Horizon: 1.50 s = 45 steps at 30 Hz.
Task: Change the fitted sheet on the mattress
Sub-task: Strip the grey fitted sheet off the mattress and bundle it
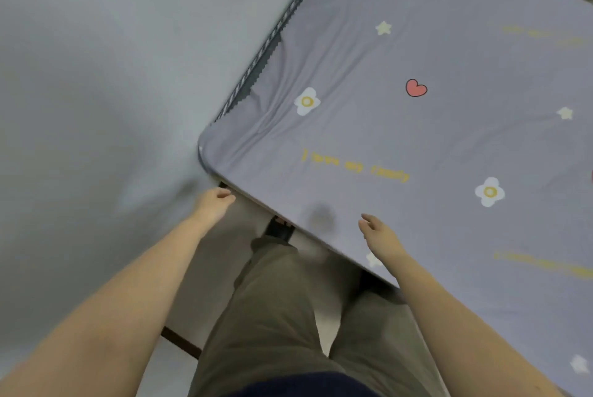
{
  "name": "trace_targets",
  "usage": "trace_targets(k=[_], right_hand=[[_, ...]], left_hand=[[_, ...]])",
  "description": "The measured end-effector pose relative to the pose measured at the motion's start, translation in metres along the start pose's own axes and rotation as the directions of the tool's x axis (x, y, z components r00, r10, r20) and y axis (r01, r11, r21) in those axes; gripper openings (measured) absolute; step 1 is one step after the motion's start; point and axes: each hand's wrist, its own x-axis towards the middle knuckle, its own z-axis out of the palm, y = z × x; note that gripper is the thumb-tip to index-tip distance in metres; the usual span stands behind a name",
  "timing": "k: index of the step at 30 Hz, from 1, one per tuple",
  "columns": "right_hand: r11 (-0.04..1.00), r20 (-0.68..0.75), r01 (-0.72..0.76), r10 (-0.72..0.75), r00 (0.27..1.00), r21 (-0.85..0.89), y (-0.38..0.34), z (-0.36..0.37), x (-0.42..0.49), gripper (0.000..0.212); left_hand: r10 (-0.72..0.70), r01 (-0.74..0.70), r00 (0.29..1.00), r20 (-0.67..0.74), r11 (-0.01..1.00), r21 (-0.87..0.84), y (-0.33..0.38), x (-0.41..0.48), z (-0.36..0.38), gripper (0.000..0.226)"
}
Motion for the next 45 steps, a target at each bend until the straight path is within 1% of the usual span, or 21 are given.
trace_targets(k=[3, 6, 12, 15, 17, 19, 21, 23, 26, 28, 30, 32, 34, 36, 38, 39, 40, 41, 42, 43, 45], right_hand=[[0.998, 0.005, -0.012, 0.012, 1.0, 0.06, -0.04, 0.045, 0.018, 0.045], [0.998, 0.014, -0.011, 0.01, 1.0, 0.058, -0.069, 0.082, 0.041, 0.046], [0.997, 0.026, -0.03, 0.028, 0.999, 0.067, -0.093, 0.129, 0.094, 0.048], [0.994, 0.014, -0.073, 0.072, 0.997, 0.078, -0.088, 0.139, 0.117, 0.047], [0.99, 0.011, -0.106, 0.105, 0.994, 0.094, -0.082, 0.143, 0.126, 0.047], [0.986, 0.01, -0.131, 0.131, 0.991, 0.105, -0.074, 0.145, 0.132, 0.047], [0.982, 0.009, -0.157, 0.157, 0.988, 0.107, -0.066, 0.144, 0.132, 0.047], [0.972, 0.008, -0.197, 0.197, 0.98, 0.132, -0.059, 0.142, 0.129, 0.047], [0.941, 0.013, -0.265, 0.268, 0.963, 0.213, -0.053, 0.138, 0.119, 0.047], [0.905, 0.007, -0.3, 0.312, 0.95, 0.303, -0.055, 0.137, 0.112, 0.046], [0.878, 0.019, -0.302, 0.318, 0.948, 0.372, -0.058, 0.138, 0.105, 0.048], [0.906, 0.03, -0.241, 0.246, 0.969, 0.348, -0.064, 0.139, 0.096, 0.056], [0.959, 0.052, -0.149, 0.141, 0.989, 0.241, -0.071, 0.142, 0.088, 0.069], [0.982, 0.107, -0.074, 0.056, 0.993, 0.175, -0.079, 0.146, 0.082, 0.082], [0.994, 0.129, -0.01, -0.004, 0.992, 0.105, -0.087, 0.15, 0.078, 0.086], [0.995, 0.113, 0.007, -0.019, 0.993, 0.103, -0.089, 0.152, 0.078, 0.076], [0.992, 0.056, -0.01, 0.003, 0.998, 0.124, -0.091, 0.152, 0.075, 0.052], [0.983, -0.027, -0.025, 0.03, 0.999, 0.18, -0.092, 0.151, 0.074, 0.02], [0.969, -0.113, -0.047, 0.077, 0.991, 0.244, -0.092, 0.147, 0.07, 0.013], [0.952, -0.199, -0.058, 0.122, 0.972, 0.299, -0.088, 0.142, 0.068, 0.026], [0.938, -0.239, -0.073, 0.161, 0.958, 0.338, -0.077, 0.126, 0.057, 0.03]], left_hand=[[0.023, -0.025, 1.0, 0.01, 0.988, 0.152, -0.004, 0.052, -0.04, 0.044], [0.067, -0.079, 0.996, 0.062, 0.97, 0.231, -0.002, 0.1, -0.055, 0.05], [0.138, -0.178, 0.982, 0.126, 0.898, 0.402, 0.011, 0.171, -0.031, 0.044], [0.116, -0.171, 0.984, 0.138, 0.842, 0.512, 0.018, 0.193, -0.014, 0.057], [0.13, -0.174, 0.985, 0.117, 0.736, 0.655, 0.022, 0.201, -0.003, 0.066], [0.206, -0.214, 0.972, 0.114, 0.57, 0.793, 0.022, 0.205, 0.006, 0.05], [0.277, -0.273, 0.949, 0.15, 0.488, 0.829, 0.019, 0.207, 0.012, 0.034], [0.324, -0.333, 0.929, 0.18, 0.514, 0.791, 0.015, 0.205, 0.016, 0.029], [0.306, -0.389, 0.921, 0.24, 0.744, 0.544, 0.006, 0.186, 0.018, 0.023], [0.262, -0.334, 0.937, 0.233, 0.868, 0.367, -0.004, 0.166, 0.012, 0.027], [0.21, -0.249, 0.963, 0.166, 0.931, 0.266, -0.007, 0.147, 0.002, 0.027], [0.217, -0.251, 0.963, 0.162, 0.939, 0.236, 0.003, 0.13, -0.006, 0.027], [0.27, -0.31, 0.942, 0.2, 0.927, 0.212, 0.028, 0.11, -0.005, 0.025], [0.315, -0.347, 0.907, 0.278, 0.935, 0.072, 0.06, 0.08, 0.006, 0.02], [0.389, -0.389, 0.836, 0.387, 0.918, -0.081, 0.091, 0.04, 0.023, 0.019], [0.426, -0.407, 0.798, 0.427, 0.903, -0.139, 0.106, 0.02, 0.031, 0.022], [0.455, -0.425, 0.764, 0.456, 0.888, -0.175, 0.12, 0.003, 0.038, 0.028], [0.477, -0.441, 0.74, 0.473, 0.876, -0.194, 0.13, -0.011, 0.044, 0.032], [0.492, -0.449, 0.726, 0.481, 0.868, -0.211, 0.138, -0.022, 0.048, 0.033], [0.498, -0.437, 0.721, 0.481, 0.866, -0.243, 0.144, -0.03, 0.051, 0.033], [0.499, -0.407, 0.733, 0.462, 0.866, -0.29, 0.15, -0.041, 0.056, 0.032]])
